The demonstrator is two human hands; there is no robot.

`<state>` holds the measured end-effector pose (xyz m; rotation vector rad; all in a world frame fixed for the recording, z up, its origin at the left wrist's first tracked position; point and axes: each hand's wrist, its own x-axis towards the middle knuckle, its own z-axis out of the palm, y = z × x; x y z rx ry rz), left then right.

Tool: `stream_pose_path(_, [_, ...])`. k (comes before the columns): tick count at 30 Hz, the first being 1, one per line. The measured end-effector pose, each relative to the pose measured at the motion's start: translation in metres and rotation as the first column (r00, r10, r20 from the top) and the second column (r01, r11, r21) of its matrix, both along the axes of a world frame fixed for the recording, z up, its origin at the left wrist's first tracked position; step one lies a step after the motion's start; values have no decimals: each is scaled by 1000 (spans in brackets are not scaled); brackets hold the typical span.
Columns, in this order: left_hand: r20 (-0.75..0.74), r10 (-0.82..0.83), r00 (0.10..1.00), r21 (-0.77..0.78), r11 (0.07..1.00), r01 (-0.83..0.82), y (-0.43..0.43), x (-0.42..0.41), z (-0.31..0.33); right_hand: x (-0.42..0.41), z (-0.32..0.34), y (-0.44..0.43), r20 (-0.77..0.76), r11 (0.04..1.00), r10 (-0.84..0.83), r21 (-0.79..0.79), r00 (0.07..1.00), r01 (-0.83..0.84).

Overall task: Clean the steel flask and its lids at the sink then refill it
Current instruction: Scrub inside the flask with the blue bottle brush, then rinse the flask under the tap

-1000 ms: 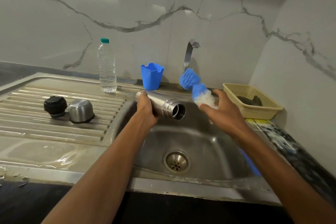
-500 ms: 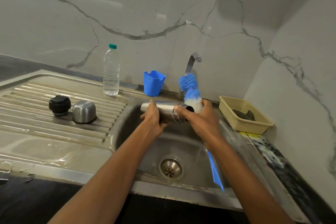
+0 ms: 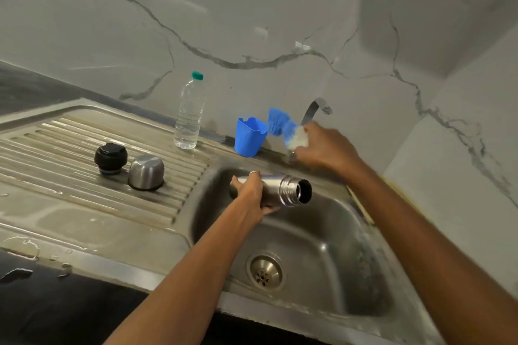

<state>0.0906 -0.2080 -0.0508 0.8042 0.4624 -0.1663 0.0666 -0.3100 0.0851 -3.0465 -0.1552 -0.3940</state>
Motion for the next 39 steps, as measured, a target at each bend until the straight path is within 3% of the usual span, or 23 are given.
stream_pose_path(4, [-12,2,1000,-23,1000,-2,3,8,-2,49,31,31,50,942,60,-333,997,-40])
stream_pose_path(10, [-46,-7,999,-50,999,4,4,19,-9,121,29,49,176,845,70,-534,982,35])
stream_pose_path(19, [-89,16,996,-11,1000,-17,6,31,-15,181,17,62,107,778,125,-627,986,-31])
stream_pose_path(25, [-114,21,993,-5,1000,-22,6,34,-15,200,-3,89,61,656,200,-750,978,-88])
stream_pose_path(34, [-121,17,992,-1,1000,-17,8,36,-13,198,-14,82,112,631,239,-773,964,-67])
stream_pose_path(39, [-116,30,993,-5,1000,-31,7,34,-12,187,-12,77,168,643,344,-759,924,-101])
